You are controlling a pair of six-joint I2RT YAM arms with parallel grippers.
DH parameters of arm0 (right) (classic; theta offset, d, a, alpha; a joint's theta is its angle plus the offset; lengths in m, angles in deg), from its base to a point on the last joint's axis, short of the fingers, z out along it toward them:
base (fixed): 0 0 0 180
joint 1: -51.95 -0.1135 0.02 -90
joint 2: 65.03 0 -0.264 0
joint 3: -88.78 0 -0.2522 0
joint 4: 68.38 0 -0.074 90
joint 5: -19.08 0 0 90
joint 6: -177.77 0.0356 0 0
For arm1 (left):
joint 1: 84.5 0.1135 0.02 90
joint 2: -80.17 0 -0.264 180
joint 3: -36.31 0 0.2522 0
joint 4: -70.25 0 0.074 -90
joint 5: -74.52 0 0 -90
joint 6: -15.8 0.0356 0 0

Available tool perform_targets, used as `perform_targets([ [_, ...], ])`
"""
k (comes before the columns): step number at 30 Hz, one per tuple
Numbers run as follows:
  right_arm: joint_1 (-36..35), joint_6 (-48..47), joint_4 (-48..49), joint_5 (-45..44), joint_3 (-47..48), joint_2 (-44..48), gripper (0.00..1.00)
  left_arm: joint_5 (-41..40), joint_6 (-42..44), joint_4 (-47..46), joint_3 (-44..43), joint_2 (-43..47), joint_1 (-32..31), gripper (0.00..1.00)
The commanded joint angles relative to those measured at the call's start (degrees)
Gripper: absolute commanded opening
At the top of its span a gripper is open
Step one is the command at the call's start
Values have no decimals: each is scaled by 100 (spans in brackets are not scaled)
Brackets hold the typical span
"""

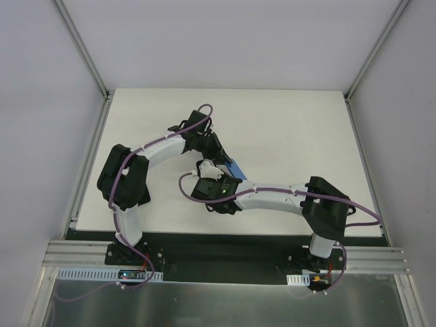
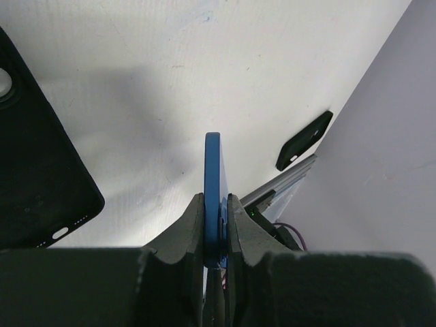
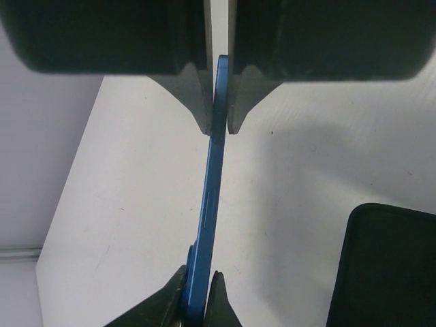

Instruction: Put the phone into the phone case

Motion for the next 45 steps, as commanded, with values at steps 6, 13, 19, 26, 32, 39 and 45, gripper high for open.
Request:
perform_targets([
  [6, -50, -116, -477, -767, 179, -99, 2, 56, 201, 274, -212, 467, 47, 16],
  [13, -50, -300, -302, -873, 39, 261, 2, -50, 482, 406, -405, 740, 353, 68],
  [19, -50, -265, -267, -637, -111, 603, 2, -207, 1034, 731, -546, 1179, 819, 76],
  [26, 625, 322, 66, 1637, -348, 1912, 2, -1209, 1765, 1338, -29, 1996, 1575, 73],
  [32, 2278, 1000, 1332, 4908, -1139, 3065, 2, -1289, 1959, 1321, 762, 2112, 1620, 66],
  [39, 3237, 1817, 2475, 6439, -1447, 2706, 2, -921, 2170, 812, 1062, 1330, 1611, 49],
  [45, 3325, 2248, 3134, 6694, -1473, 2275, 2, -648, 2214, 327, 1212, 925, 1427, 48],
])
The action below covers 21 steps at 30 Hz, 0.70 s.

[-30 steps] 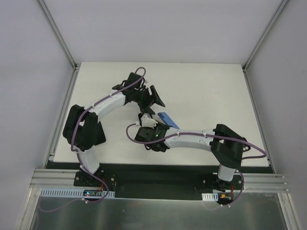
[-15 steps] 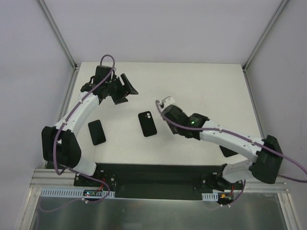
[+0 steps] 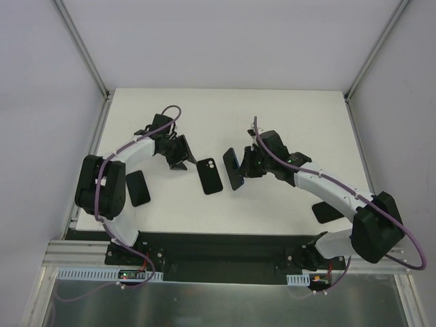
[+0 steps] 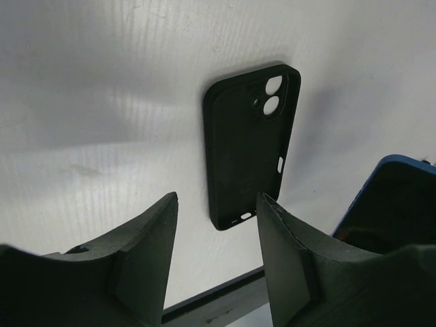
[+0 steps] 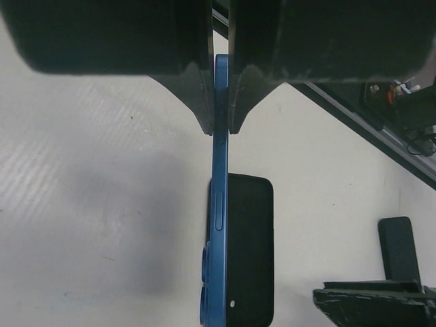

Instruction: Put the phone into the phone case

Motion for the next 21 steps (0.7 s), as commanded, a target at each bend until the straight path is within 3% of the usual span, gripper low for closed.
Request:
perform_targets([
  [1, 38, 559, 1137, 594, 50, -147, 2, 268, 194, -503, -6, -214, -204, 48],
  [11, 82, 700, 1375, 840, 200, -692, 2, 198, 142, -601, -164, -865, -433, 34],
  [17, 91, 709, 1375, 805, 42, -684, 2, 154, 256, -609, -269, -1040, -634, 33],
  [20, 108, 727, 1384, 797, -90, -535, 2, 137, 256, -609, -261, -1093, -801, 27],
  [21, 108, 726, 1392, 788, -195, -421, 2, 119, 247, -592, -252, -1094, -837, 19],
])
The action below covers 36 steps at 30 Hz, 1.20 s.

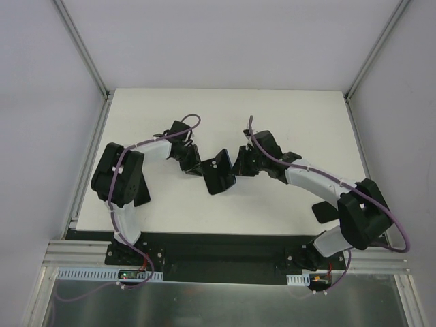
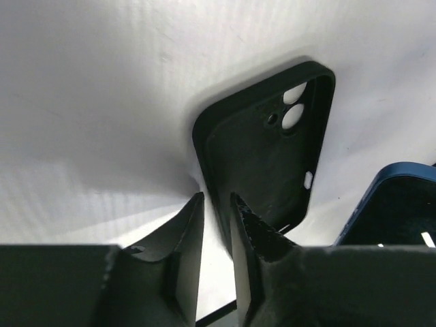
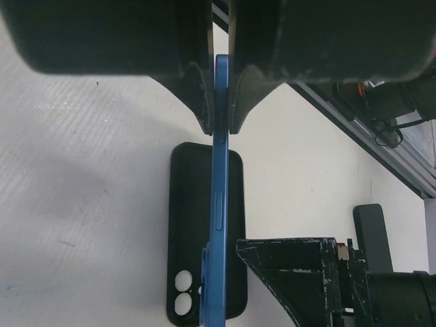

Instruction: Put the phone into the phone case

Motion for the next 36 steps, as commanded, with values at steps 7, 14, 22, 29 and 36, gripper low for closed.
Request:
perform_targets([
  [7, 71, 99, 105, 22, -578, 898, 2, -58, -31, -10, 177, 168, -626, 0],
  [14, 89, 64, 150, 22, -868, 1275, 2, -67, -566, 25, 512, 564, -996, 1],
  [22, 63, 617, 500, -40, -1272, 1364, 2, -146, -972, 51, 846, 1152, -1031, 43],
  [29, -78, 1021, 1107, 92, -1466, 1031, 2, -524, -901, 139, 1022, 1259, -1031, 4],
  [36, -421, 1338, 1248, -232, -1466, 775, 2, -577, -902, 104, 1180, 1013, -1171, 0],
])
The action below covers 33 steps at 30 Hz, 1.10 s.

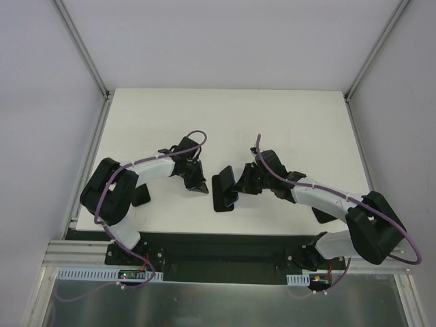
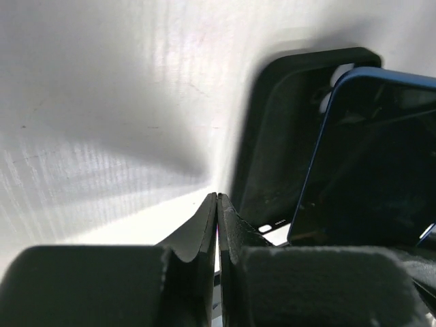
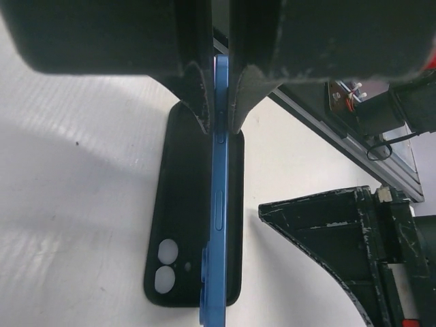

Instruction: Put the phone into the phone case

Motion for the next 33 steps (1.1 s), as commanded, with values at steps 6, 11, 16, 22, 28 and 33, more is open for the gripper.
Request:
perform_targets([
  [6, -328, 438, 645, -372, -26, -224, 2, -142, -45, -65, 147, -159, -255, 0],
  [11, -336, 456, 846, -276, -132, -382, 2, -80, -10, -135, 147, -256, -290, 0],
  [16, -345, 325, 1111, -91, -255, -602, 2, -89, -27, -206, 173, -291, -307, 0],
  [22, -345, 201, 1550, 252, -325, -1032, 2, -115, -27, -232, 129, -388, -334, 0],
  [28, -354, 96, 1638, 322, -351, -1252, 2, -142, 7, -232, 76, -397, -334, 0],
  [33, -337, -80, 1647, 437, -316, -1323, 2, -457, 131, 14, -64, -414, -237, 0],
])
